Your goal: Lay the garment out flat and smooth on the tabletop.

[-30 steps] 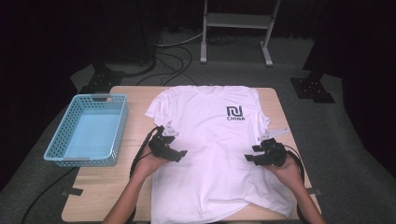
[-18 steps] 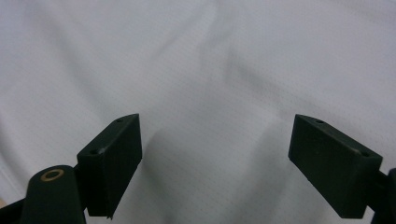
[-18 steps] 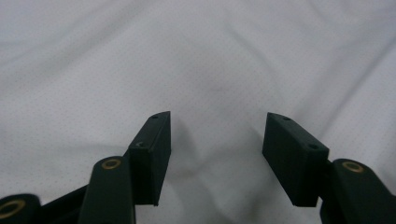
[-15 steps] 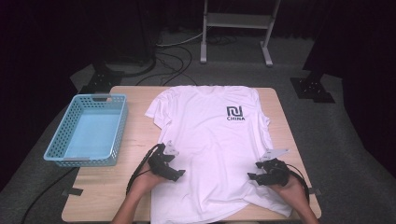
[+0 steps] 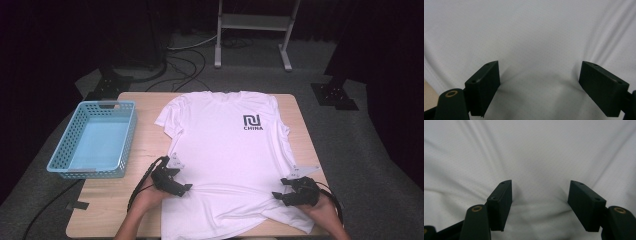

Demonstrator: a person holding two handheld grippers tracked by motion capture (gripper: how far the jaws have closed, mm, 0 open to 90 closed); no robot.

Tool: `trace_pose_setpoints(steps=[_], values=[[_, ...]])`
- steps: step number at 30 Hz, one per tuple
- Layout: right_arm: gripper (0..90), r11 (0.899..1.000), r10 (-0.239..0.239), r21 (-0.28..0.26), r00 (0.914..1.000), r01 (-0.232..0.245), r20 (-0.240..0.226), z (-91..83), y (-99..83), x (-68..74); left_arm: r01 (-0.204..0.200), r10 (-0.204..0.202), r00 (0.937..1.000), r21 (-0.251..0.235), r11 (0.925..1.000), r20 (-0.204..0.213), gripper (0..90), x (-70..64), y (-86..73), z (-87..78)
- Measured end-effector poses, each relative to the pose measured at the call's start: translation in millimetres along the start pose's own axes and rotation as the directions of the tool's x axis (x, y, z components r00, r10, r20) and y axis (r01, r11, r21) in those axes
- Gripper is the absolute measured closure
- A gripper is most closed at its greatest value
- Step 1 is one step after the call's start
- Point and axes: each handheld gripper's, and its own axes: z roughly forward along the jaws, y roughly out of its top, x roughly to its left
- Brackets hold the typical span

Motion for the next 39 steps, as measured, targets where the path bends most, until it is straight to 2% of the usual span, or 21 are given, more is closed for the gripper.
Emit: trace_pose_setpoints(steps=[9,18,27,29,31,33,35,39], values=[[35.8,0.999,-0.035,-0.007,0.9990,0.035,-0.029,-8.0,-11.1,18.2,-0.024,0.024,0.9995,0.007,0.9997,0.019,16.2,-8.2,-7.4,-7.0],[35.1,0.997,-0.077,0.003,0.9949,0.077,-0.066,-19.2,-24.1,42.4,-0.054,0.054,0.9972,0.013,0.9984,0.051,16.2,-30.7,-21.9,-20.0],[32.4,0.994,-0.107,0.018,0.9872,0.110,-0.119,-30.0,-35.6,62.5,-0.107,0.102,0.9899,0.049,0.9931,0.099,16.2,-49.4,-31.0,-32.0],[31.6,0.993,-0.112,0.031,0.9841,0.117,-0.138,-29.5,-33.0,61.0,-0.122,0.117,0.9879,0.047,0.9914,0.101,16.1,-48.5,-28.2,-30.8],[29.7,0.995,-0.094,0.028,0.9840,0.099,-0.152,-27.9,-28.1,56.2,-0.128,0.125,0.9880,0.021,0.9916,0.090,15.9,-44.9,-22.6,-27.0],[26.8,0.996,-0.088,0.015,0.9878,0.091,-0.128,-23.2,-20.6,46.8,-0.131,0.131,0.9893,0.000,0.9914,0.065,10.8,-38.8,-13.9,-20.7],[22.9,0.997,-0.079,0.006,0.9909,0.080,-0.110,-15.4,-10.7,33.6,-0.136,0.137,0.9886,-0.016,0.9906,0.063,10.0,-31.3,-3.3,-12.6],[19.1,0.999,-0.047,-0.019,0.9982,0.046,-0.039,1.6,13.6,1.5,-0.136,0.137,0.9894,-0.030,0.9902,0.046,9.4,-11.9,20.4,7.7]])
